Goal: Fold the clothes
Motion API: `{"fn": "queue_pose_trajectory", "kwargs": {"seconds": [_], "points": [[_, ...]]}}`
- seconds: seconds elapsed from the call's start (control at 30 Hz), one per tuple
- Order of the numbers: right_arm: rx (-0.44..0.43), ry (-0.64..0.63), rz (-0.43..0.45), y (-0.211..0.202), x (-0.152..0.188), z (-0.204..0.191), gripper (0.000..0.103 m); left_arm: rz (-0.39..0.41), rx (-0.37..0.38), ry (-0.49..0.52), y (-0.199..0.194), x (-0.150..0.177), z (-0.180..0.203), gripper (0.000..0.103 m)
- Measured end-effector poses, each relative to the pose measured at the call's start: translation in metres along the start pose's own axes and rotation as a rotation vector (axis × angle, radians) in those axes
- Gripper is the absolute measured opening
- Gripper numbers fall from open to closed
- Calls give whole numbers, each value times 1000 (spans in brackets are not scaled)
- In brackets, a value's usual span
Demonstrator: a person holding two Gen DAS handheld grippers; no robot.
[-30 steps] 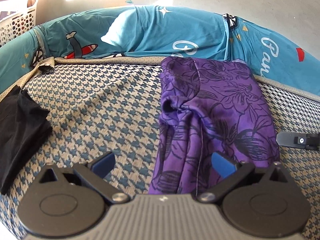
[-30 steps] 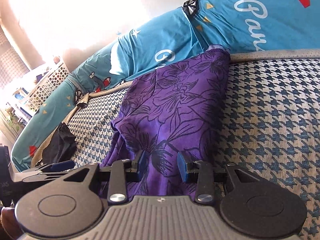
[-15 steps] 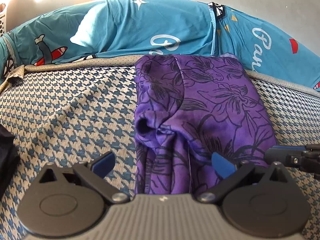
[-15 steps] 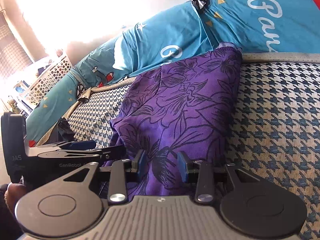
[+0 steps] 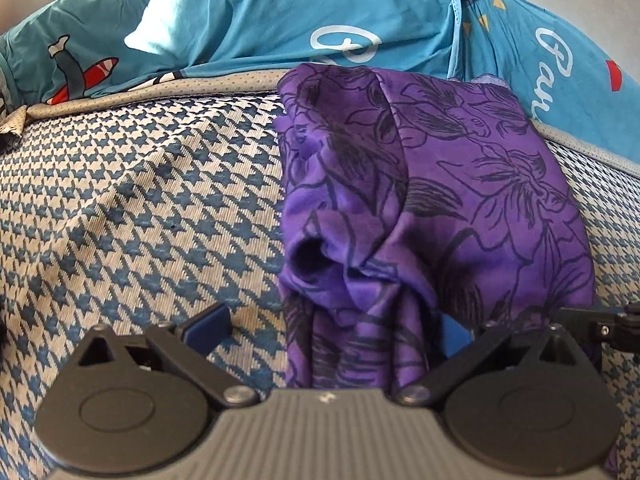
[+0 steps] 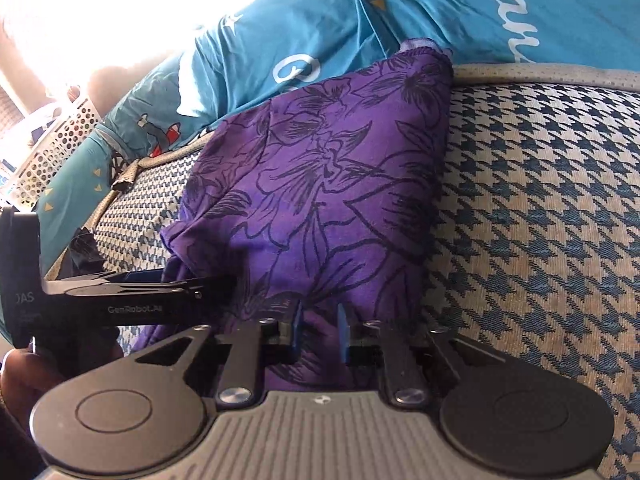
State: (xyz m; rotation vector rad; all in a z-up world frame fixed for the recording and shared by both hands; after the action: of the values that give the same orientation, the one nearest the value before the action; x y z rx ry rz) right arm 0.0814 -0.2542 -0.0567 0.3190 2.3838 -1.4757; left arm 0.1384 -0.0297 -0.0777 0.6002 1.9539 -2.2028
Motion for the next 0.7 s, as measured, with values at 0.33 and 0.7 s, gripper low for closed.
{"fn": "queue_pose_trajectory", "kwargs": {"seconds": [0.33,0.7], "points": [[35,18,-12,-4,-2,13,0,-5,4,-13,-6,4,-14,103],[55,-6,-14,-5,-1,14,0,2,-5,-16,-15,12,-23,103]]}}
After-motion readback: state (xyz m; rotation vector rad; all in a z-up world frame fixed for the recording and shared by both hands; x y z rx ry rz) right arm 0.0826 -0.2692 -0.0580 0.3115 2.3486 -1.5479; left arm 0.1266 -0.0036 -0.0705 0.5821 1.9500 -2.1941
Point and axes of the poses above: each gripper's, at about its wrist camera, not at the fingertips, and y roughly the way its jaws point, z to its right, x to its underside, the point moved 4 cm from there along y, roughly the way its jaws point, and after that the axes turned 14 degrees about -z, right-handed, at the moved point
